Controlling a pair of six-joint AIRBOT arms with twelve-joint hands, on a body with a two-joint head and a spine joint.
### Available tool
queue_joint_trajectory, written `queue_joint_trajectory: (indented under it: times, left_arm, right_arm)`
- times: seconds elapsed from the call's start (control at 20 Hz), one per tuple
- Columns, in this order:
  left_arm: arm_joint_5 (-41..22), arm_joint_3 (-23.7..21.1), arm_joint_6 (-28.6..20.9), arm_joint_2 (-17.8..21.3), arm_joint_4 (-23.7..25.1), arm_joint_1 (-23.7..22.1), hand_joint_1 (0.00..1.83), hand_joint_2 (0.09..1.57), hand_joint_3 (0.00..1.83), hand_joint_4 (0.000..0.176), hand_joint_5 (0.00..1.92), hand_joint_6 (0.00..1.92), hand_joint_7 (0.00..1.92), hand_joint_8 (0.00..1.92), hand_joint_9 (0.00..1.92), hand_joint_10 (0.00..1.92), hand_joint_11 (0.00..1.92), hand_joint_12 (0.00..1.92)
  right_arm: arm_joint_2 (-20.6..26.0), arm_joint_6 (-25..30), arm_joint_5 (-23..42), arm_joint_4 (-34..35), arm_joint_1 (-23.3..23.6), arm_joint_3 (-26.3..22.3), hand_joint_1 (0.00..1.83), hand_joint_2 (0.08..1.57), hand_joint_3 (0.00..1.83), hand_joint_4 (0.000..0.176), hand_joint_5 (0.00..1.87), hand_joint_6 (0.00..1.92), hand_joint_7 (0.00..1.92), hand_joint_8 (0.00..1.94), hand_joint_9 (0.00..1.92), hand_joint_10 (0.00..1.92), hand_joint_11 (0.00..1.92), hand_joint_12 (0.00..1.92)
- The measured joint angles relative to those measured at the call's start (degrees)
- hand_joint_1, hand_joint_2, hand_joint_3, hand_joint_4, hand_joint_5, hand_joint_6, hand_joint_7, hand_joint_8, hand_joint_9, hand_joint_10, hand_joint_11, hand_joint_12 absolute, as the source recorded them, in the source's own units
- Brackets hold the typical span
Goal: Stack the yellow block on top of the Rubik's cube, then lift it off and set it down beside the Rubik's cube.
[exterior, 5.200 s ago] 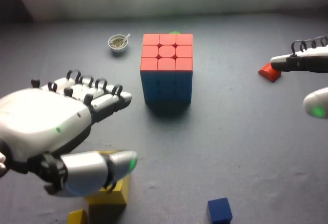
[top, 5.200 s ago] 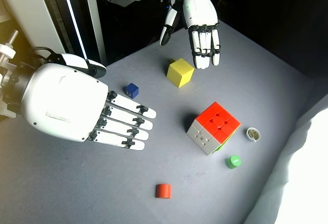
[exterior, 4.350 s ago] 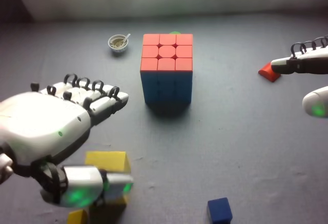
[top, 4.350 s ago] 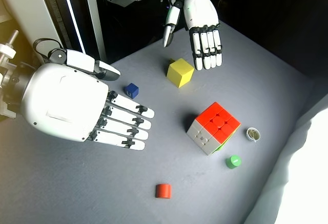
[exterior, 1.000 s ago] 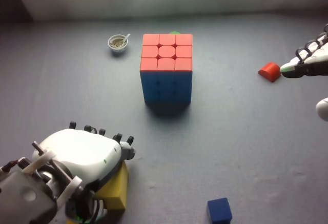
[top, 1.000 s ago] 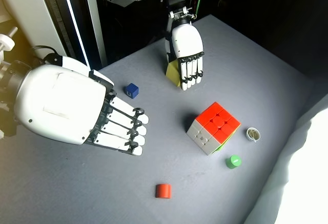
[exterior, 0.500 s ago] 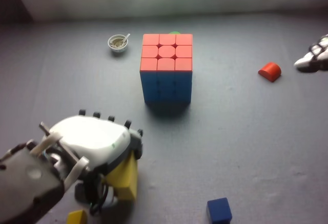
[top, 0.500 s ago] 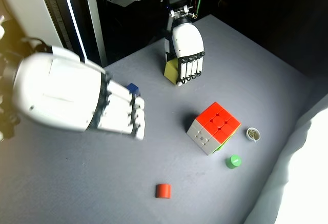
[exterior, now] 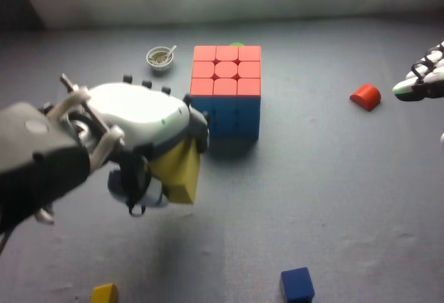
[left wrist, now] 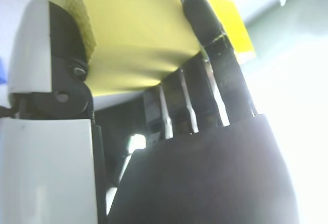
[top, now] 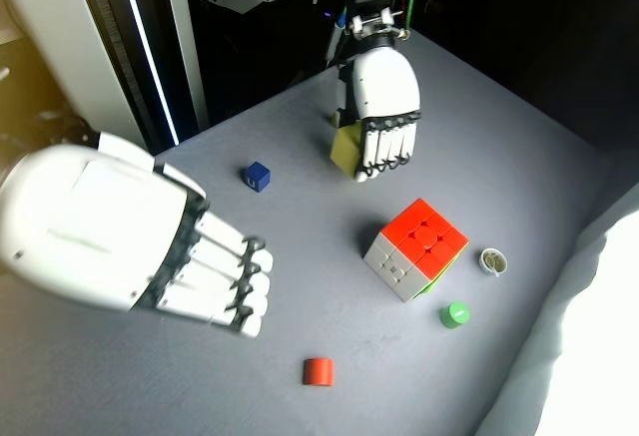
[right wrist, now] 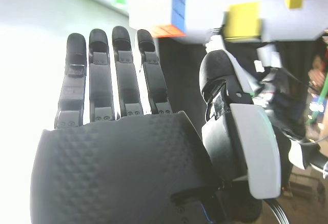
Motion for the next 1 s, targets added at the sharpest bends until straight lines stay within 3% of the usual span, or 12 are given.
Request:
queue_joint_trajectory:
  times: [0.15,0.4,0.8,0.95,1.0]
  left_arm:
    - [2.7,1.7,5.2,0.0,-3.9,-3.7,1.24,1.16,0.00,0.000,1.02,0.75,0.82,1.41,0.70,0.96,0.45,1.33]
    - [5.4,4.5,11.4,-0.1,-9.4,-8.5,1.24,1.17,0.00,0.000,1.00,0.77,0.77,1.48,0.65,1.08,0.43,1.41]
    - [6.8,6.5,12.5,-1.6,-10.5,-11.5,1.25,1.15,0.00,0.000,1.01,0.73,0.86,1.38,0.72,1.01,0.47,1.35]
    - [7.6,8.5,12.5,-3.1,-10.4,-11.8,1.24,1.15,0.00,0.000,0.98,0.80,0.89,1.32,0.74,0.97,0.47,1.33]
    - [8.1,9.2,12.6,-3.8,-10.2,-12.1,1.24,1.15,0.00,0.000,1.00,0.77,0.87,1.35,0.74,0.96,0.47,1.33]
  right_arm:
    - [0.1,0.1,-0.3,0.0,0.2,-0.5,0.02,1.37,0.00,0.000,0.33,0.01,0.34,0.01,0.28,0.01,0.00,0.60]
    - [0.2,0.1,-0.8,0.0,0.2,-0.4,0.00,1.38,0.00,0.000,0.30,0.00,0.31,0.00,0.26,0.00,0.00,0.54]
    - [0.2,0.1,-0.8,0.0,0.2,-0.5,0.00,1.39,0.00,0.000,0.26,0.00,0.26,0.00,0.22,0.00,0.00,0.51]
    - [0.2,0.1,-0.9,0.0,0.2,-0.5,0.00,1.39,0.00,0.000,0.26,0.00,0.27,0.00,0.24,0.01,0.00,0.52]
    - [0.2,0.1,-0.9,0.0,0.2,-0.6,0.02,1.40,0.00,0.000,0.24,0.01,0.24,0.00,0.21,0.01,0.00,0.44]
